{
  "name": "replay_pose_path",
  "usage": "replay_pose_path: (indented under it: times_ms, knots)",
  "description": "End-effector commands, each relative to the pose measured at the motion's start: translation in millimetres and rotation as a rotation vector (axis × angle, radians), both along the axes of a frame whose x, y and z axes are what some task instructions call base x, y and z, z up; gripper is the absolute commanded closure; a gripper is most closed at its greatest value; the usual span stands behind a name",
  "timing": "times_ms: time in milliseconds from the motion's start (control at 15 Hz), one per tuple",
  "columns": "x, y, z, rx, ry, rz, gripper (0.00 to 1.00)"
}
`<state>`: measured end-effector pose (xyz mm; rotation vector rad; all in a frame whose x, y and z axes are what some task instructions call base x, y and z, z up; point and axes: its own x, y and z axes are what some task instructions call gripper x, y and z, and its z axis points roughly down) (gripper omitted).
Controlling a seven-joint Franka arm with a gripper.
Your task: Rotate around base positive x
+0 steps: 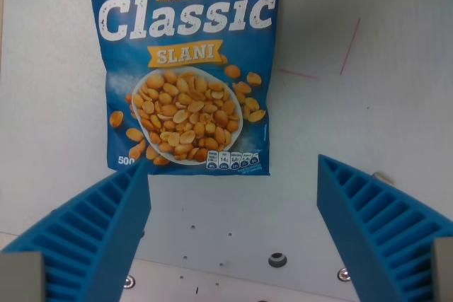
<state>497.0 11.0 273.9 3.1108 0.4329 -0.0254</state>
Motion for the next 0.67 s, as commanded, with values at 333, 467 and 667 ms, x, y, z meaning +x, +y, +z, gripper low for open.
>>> replay_pose_path:
  times_ms: [333,467,667]
  knots:
    - [0.3,-0.1,1.4,0.067,-0.004,0.000,0.00]
    - [0.3,-0.1,1.4,0.093,-0.004,0.000,0.00]
    - [0.3,-0.1,1.4,0.133,-0.004,0.000,0.00]
